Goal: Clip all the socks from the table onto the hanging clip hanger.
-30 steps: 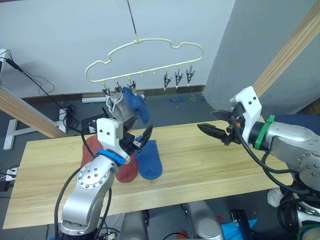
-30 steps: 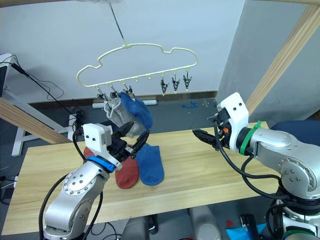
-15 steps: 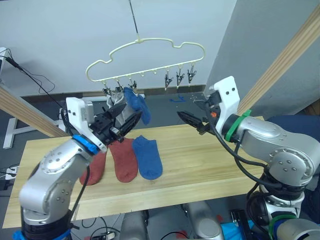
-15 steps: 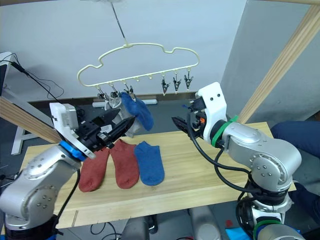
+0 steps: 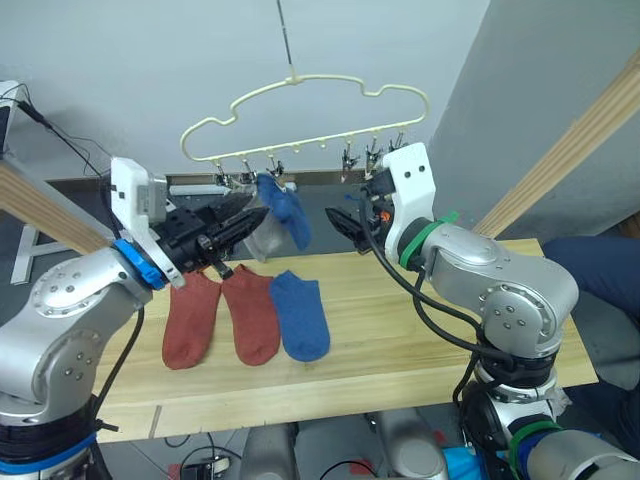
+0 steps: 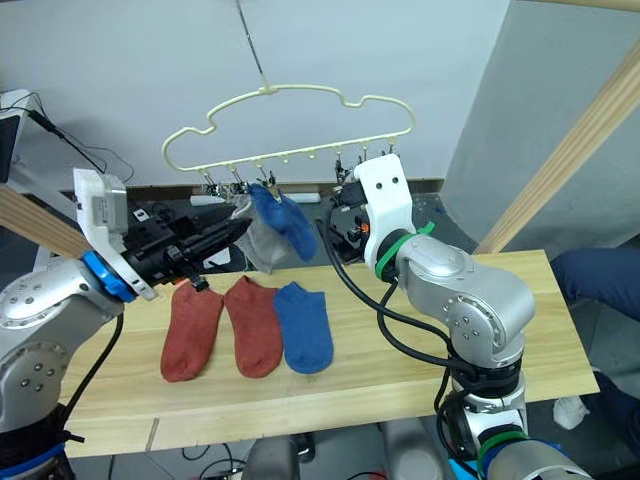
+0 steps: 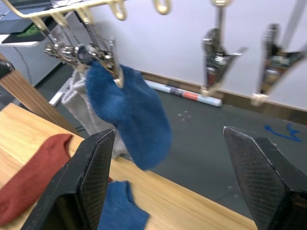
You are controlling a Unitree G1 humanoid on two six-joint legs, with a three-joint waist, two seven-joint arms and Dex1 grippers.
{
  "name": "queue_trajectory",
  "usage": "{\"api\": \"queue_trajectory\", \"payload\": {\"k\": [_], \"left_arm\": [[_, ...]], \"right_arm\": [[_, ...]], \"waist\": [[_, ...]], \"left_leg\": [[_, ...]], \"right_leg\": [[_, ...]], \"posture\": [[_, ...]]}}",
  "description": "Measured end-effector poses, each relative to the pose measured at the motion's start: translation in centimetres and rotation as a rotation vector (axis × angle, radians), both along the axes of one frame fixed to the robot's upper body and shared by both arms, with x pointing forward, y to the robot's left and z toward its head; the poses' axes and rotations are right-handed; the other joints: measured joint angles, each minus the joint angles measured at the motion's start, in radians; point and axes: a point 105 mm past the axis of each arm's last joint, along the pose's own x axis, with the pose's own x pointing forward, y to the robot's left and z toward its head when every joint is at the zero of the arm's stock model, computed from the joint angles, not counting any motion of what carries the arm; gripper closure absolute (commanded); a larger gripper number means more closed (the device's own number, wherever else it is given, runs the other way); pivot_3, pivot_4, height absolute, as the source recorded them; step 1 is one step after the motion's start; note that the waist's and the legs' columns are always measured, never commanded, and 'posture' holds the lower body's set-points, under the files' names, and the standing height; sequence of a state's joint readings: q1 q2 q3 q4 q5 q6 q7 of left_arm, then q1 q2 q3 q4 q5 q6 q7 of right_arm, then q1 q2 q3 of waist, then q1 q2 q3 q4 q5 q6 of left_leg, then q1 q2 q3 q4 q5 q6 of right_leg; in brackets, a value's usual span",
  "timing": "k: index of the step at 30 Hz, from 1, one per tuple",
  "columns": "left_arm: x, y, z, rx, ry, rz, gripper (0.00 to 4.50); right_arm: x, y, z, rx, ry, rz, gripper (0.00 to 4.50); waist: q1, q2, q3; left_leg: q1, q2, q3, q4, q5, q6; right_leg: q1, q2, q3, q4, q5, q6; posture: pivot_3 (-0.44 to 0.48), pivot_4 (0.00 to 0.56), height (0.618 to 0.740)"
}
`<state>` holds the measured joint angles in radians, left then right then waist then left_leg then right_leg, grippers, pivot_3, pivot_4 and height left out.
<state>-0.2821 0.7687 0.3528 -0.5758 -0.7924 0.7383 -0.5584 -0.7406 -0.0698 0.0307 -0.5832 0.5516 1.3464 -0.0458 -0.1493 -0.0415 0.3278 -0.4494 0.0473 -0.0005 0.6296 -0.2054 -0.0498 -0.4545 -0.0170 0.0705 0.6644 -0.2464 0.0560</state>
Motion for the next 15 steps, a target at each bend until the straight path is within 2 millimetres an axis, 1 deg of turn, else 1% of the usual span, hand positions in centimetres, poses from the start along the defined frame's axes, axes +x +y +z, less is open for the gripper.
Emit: {"api": "queue_trajectory", "payload": {"k": [3, 4, 6, 8, 13, 15], "left_arm": [[0.0, 0.5, 0.5, 0.025, -0.013, 0.016, 3.08], [0.0, 0.5, 0.5, 0.027, -0.013, 0.020, 3.08], [0.0, 0.7, 0.3, 0.026, -0.007, 0.025, 2.68], [-0.2, 1.0, 0.0, 0.016, 0.008, 0.034, 2.18], [-0.4, 1.3, -0.5, 0.025, 0.019, 0.064, 0.68], [-0.4, 1.5, -0.4, 0.037, 0.004, 0.082, 0.68]], "right_arm": [[0.4, 0.4, 0.8, 0.013, -0.020, -0.002, 1.37], [0.4, 0.6, 1.1, 0.020, -0.028, 0.003, 1.73], [0.4, 0.8, 1.2, 0.024, -0.029, 0.011, 2.37], [0.3, 0.9, 1.2, 0.025, -0.028, 0.023, 2.41], [0.4, 0.8, 1.2, 0.022, -0.029, 0.028, 2.41], [0.3, 1.0, 1.2, 0.022, -0.028, 0.039, 2.41]], "waist": [[0.011, 0.000, 0.000], [0.014, 0.000, 0.000], [0.018, 0.000, 0.000], [0.020, 0.000, 0.000], [0.034, 0.000, 0.000], [0.039, 0.000, 0.000]], "left_leg": [[-0.002, 0.000, 0.000, 0.000, 0.000, 0.000], [-0.003, 0.000, 0.000, 0.000, 0.000, 0.000], [-0.003, 0.000, 0.000, 0.000, 0.000, 0.000], [-0.003, 0.000, 0.000, 0.000, 0.000, 0.000], [-0.002, 0.000, 0.000, 0.000, 0.000, 0.000], [-0.003, 0.000, -0.001, 0.001, 0.000, 0.000]], "right_leg": [[-0.002, -0.001, 0.000, 0.000, 0.000, 0.000], [-0.002, -0.001, -0.001, 0.000, 0.000, 0.000], [-0.002, -0.001, -0.001, 0.000, 0.000, 0.000], [-0.002, -0.001, -0.001, 0.000, 0.000, 0.000], [-0.002, -0.001, -0.001, 0.001, 0.000, 0.000], [-0.002, -0.001, -0.002, 0.001, 0.000, 0.000]], "posture": [[-0.136, 0.330, 0.740], [-0.129, 0.329, 0.740], [-0.119, 0.328, 0.740], [-0.113, 0.326, 0.740], [-0.102, 0.323, 0.740], [-0.100, 0.321, 0.740]]}}
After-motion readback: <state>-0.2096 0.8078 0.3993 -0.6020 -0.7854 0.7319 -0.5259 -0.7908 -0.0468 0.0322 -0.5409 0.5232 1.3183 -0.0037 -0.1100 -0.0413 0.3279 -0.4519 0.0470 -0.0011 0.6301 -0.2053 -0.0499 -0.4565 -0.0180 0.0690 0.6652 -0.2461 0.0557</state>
